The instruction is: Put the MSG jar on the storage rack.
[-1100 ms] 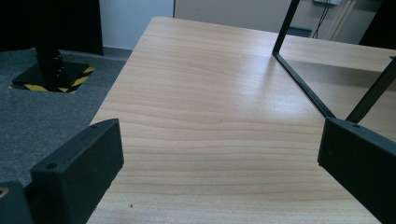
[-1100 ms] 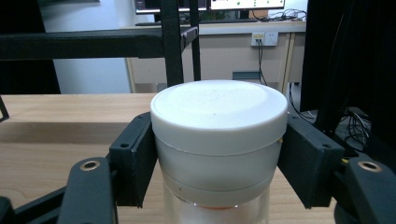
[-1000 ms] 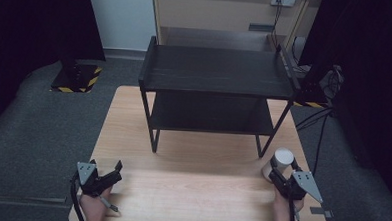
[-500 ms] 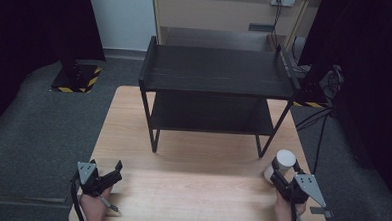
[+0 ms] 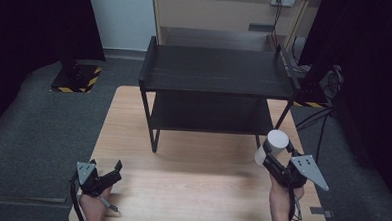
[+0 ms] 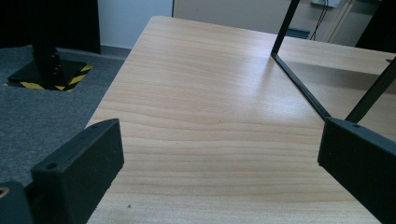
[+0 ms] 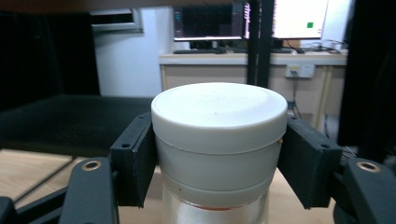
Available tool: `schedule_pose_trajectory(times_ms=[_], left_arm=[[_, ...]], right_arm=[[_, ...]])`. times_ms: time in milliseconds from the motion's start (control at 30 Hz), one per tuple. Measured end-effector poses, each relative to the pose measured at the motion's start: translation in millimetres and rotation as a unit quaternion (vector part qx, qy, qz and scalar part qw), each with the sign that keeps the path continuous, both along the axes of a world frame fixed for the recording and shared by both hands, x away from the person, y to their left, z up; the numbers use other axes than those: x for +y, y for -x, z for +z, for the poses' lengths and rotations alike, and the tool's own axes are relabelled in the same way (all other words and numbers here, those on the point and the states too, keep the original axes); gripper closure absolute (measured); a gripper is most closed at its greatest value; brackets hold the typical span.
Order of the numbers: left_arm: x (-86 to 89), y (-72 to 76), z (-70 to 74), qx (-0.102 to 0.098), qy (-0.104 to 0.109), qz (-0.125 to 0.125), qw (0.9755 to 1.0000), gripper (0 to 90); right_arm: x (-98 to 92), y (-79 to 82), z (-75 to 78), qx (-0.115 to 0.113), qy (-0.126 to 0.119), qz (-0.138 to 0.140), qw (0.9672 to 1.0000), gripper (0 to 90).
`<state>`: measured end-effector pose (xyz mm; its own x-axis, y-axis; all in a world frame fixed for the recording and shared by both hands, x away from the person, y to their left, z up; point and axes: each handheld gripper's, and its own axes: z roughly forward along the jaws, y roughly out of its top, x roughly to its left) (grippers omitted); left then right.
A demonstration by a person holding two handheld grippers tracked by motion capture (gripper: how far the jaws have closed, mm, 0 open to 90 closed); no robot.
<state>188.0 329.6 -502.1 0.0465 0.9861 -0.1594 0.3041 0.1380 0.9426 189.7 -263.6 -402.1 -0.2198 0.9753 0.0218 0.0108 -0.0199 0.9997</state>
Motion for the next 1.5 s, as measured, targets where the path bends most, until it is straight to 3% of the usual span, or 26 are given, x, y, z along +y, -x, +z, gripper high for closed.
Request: schedule_pose_trajectory(times_ms=[167, 333, 600, 900, 1100, 1233, 1500], left_arm=[[-1.8, 0.7, 0.3, 0.002, -0.004, 0.002, 1.0, 0.0], [-1.0, 1.0, -0.1, 0.0, 0.0, 0.003, 1.0, 0.0], [-0.1, 2.7, -0.9, -0.003, 0.005, 0.004, 1.0, 0.0], [0.4, 3.8, -1.6, -0.005, 0.007, 0.005, 0.9999, 0.0], [0.0, 3.0, -1.4, -0.004, 0.007, 0.006, 0.9999, 0.0], [-0.4, 2.1, -1.0, -0.003, 0.002, 0.003, 1.0, 0.0], [0.1, 2.3, -1.3, -0.004, 0.005, 0.004, 1.0, 0.0]], right_arm=[[11.6, -16.0, 32.2, 0.025, -0.031, 0.02, 0.999, 34.0], [30.9, -31.3, 52.7, 0.021, -0.005, 0.027, 0.9994, 34.1], [46.7, -58.9, 74.7, 0.023, 0.012, 0.02, 0.9995, 34.1], [57.0, -84.2, 73.1, 0.027, 0.019, -0.01, 0.9994, 34.0], [62.3, -101.7, 65.4, 0.019, 0.007, -0.036, 0.9991, 34.0], [66.5, -111.1, 63.4, 0.012, 0.016, -0.04, 0.999, 34.0], [77.4, -127.7, 64.6, 0.016, 0.009, -0.059, 0.9981, 34.0]])
